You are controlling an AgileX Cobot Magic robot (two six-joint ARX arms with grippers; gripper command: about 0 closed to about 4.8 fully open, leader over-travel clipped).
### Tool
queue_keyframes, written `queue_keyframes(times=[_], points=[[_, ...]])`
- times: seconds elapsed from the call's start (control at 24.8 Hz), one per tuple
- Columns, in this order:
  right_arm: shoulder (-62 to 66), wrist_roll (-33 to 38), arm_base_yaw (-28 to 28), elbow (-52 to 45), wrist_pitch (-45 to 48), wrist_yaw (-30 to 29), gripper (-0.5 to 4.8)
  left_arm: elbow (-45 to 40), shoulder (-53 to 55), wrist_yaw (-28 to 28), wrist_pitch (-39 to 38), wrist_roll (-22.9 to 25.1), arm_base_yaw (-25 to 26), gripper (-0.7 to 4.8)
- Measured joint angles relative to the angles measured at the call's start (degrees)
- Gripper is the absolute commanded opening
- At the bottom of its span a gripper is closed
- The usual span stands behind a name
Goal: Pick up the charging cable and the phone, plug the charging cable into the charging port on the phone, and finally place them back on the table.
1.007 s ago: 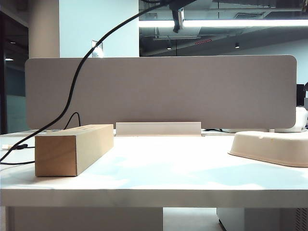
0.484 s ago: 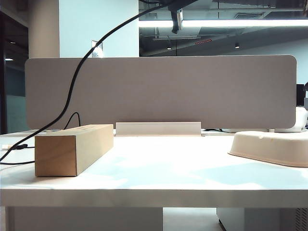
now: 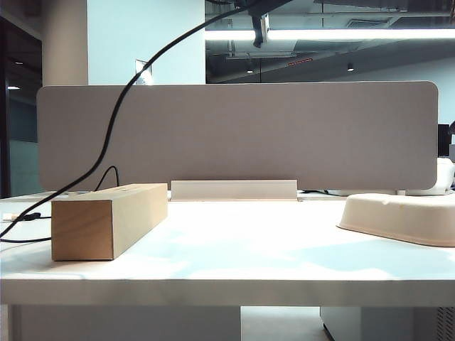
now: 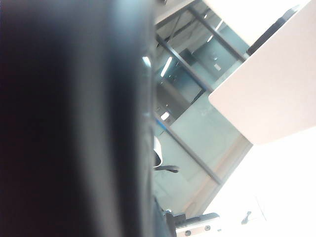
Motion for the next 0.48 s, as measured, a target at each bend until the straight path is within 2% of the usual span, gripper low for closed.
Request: queue_keyframes(times=[0.2, 0.48], points=[[-0.02, 0.11, -0.15, 0.07, 0.48, 0.79, -0.08, -0.02, 0.02, -0.35, 3.17, -2.69, -0.31, -0.06], [0.02, 0.83, -0.17, 0.04, 0.35, 0.55, -0.08, -0.07, 0.79, -0.13, 3.96, -2.93, -0.57, -0.06]])
